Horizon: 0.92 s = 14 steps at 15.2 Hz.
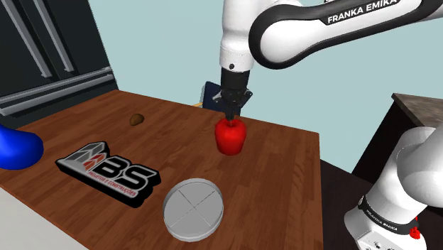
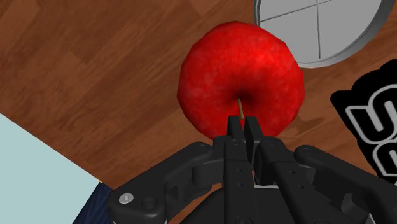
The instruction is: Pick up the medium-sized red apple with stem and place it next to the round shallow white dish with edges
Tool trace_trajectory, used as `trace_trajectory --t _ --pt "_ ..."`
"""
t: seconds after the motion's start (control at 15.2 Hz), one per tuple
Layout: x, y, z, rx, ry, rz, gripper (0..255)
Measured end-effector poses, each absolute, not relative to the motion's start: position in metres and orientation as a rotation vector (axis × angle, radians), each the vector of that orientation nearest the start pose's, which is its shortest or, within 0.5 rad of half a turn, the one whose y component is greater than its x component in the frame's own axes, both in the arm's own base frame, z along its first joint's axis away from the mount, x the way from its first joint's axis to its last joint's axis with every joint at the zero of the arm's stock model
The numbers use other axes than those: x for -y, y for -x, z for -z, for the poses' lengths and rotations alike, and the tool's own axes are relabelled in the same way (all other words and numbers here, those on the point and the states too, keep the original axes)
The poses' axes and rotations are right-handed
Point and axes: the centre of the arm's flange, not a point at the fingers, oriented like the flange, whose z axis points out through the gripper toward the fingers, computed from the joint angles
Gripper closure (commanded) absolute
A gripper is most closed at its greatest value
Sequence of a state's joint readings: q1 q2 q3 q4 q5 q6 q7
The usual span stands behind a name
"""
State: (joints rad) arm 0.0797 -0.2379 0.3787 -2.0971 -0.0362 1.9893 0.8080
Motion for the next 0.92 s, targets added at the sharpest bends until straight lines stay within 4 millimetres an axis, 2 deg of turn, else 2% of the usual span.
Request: trace_trajectory --t 0.2,0.92 --pt "-0.275 -0.443 -0.526 -0.537 3.116 0.258 255" --pt "-0.415 -0.439 -0.527 -0.535 3.116 0.257 255"
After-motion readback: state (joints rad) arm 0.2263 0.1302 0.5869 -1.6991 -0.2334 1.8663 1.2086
